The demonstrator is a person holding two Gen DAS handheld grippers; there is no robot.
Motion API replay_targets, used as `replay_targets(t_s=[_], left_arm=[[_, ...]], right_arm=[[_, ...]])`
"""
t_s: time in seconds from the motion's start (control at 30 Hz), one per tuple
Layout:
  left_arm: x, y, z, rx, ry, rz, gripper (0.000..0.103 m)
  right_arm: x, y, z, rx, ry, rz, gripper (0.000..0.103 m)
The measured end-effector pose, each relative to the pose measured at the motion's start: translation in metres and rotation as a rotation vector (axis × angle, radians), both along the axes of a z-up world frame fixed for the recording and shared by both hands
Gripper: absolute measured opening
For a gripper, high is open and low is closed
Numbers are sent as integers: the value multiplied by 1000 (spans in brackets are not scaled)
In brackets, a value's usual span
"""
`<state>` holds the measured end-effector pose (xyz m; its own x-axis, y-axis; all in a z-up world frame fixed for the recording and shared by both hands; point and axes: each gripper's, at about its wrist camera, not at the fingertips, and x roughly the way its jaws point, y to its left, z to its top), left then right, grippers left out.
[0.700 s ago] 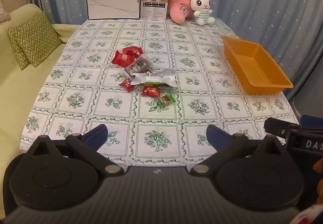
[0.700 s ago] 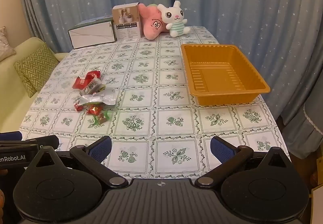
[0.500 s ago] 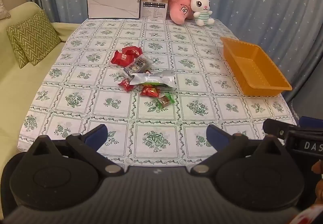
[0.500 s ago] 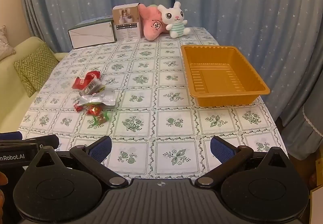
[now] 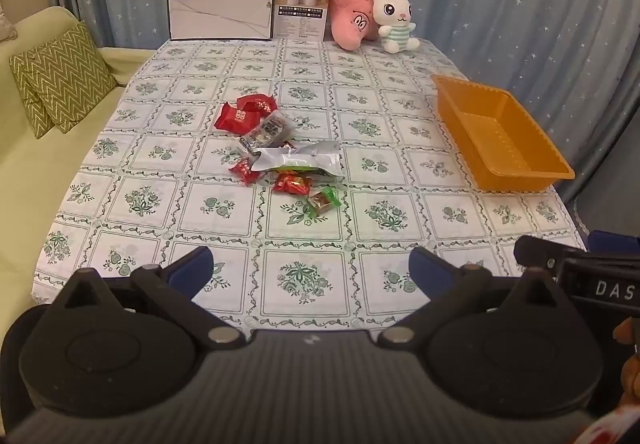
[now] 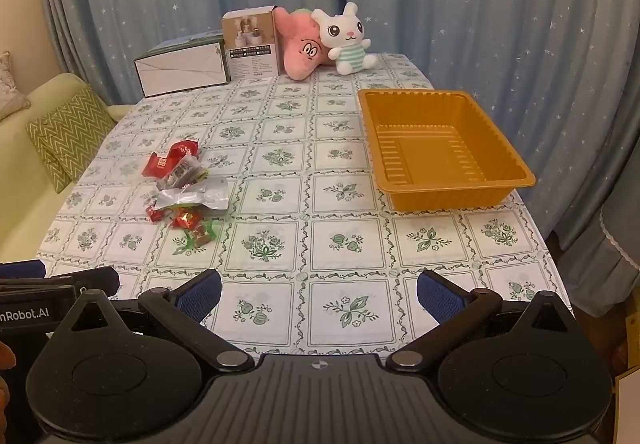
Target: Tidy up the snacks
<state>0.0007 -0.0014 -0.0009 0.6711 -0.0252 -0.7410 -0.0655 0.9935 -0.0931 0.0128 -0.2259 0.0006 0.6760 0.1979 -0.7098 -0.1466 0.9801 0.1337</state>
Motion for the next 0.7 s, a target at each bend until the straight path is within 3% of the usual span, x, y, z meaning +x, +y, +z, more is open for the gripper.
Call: replay_targets(t_s=[0.7], left_arm=[[0, -2, 4, -6, -4, -6, 103]], right_arm=[[0, -4, 4, 12, -8, -13, 103]])
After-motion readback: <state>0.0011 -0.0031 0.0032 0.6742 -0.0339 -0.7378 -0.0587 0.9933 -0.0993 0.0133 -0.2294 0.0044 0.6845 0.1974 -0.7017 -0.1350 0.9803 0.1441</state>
